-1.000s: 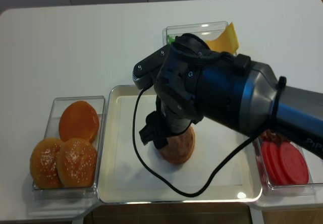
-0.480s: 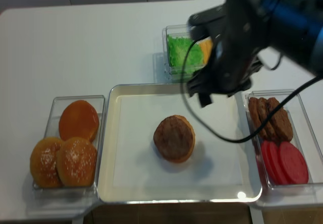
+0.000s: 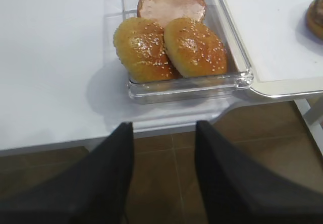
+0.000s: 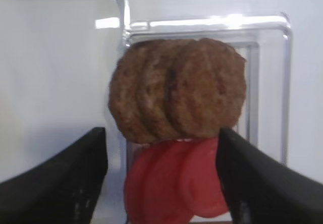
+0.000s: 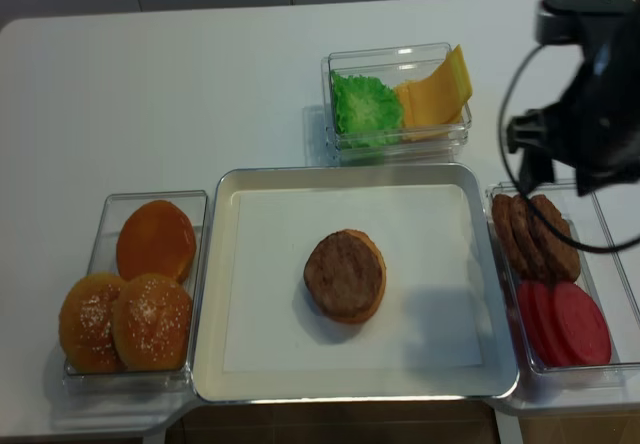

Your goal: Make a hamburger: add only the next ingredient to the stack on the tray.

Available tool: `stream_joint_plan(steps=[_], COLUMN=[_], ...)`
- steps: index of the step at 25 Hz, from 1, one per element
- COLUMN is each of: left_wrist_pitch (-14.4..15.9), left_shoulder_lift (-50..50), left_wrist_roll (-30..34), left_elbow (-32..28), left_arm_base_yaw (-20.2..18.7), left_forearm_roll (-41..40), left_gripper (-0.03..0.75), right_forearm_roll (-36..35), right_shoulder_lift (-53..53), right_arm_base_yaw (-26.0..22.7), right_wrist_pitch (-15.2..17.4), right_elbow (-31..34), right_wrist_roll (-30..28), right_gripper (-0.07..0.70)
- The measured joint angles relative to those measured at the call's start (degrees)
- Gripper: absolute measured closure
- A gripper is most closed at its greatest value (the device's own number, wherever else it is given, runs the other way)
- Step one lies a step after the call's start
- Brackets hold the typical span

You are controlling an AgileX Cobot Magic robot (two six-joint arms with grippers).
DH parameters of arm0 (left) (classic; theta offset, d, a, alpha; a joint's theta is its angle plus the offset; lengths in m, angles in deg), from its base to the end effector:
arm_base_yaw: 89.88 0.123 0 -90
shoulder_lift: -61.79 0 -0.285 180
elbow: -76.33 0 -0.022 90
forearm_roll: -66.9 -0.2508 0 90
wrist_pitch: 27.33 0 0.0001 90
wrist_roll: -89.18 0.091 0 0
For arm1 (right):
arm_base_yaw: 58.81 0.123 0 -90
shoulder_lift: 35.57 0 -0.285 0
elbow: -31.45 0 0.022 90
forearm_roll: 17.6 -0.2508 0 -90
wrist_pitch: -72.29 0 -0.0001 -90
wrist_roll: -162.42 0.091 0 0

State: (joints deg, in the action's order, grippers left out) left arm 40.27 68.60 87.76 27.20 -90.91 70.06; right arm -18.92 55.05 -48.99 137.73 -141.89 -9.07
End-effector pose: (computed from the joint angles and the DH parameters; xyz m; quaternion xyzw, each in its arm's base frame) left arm -0.0119 -0.0044 0.2652 -0.0002 0.8807 -0.0375 0.4721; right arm 0.2771 0.0499 0.3111 -0.0081 0.9886 0.0349 0.1465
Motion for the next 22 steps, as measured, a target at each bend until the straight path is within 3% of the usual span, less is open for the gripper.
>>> stream_joint_plan(steps=[4, 13, 22], left_wrist_pitch=[0.00, 0.00, 0.00], left_shoulder_lift=[0.00, 0.00, 0.00], left_wrist_roll=[0.00, 0.00, 0.00], left_elbow=[0.00, 0.00, 0.00], left_arm_base_yaw=[0.00, 0.00, 0.00], left_forearm_roll=[0.00, 0.00, 0.00], left_gripper=[0.413, 0.414, 0.418], right_forearm_roll=[-0.10, -0.12, 0.54], right_shoulder_lift=[-7.23, -28.52, -47.80], right_arm_base_yaw=[-3.25, -3.90, -3.93], right_wrist_pitch=[-0.10, 1.67, 6.69], right_elbow=[5.11, 16.94, 20.15], right_wrist_roll=[-0.77, -1.12, -1.90], right_gripper=[0.109, 0.111, 0.117])
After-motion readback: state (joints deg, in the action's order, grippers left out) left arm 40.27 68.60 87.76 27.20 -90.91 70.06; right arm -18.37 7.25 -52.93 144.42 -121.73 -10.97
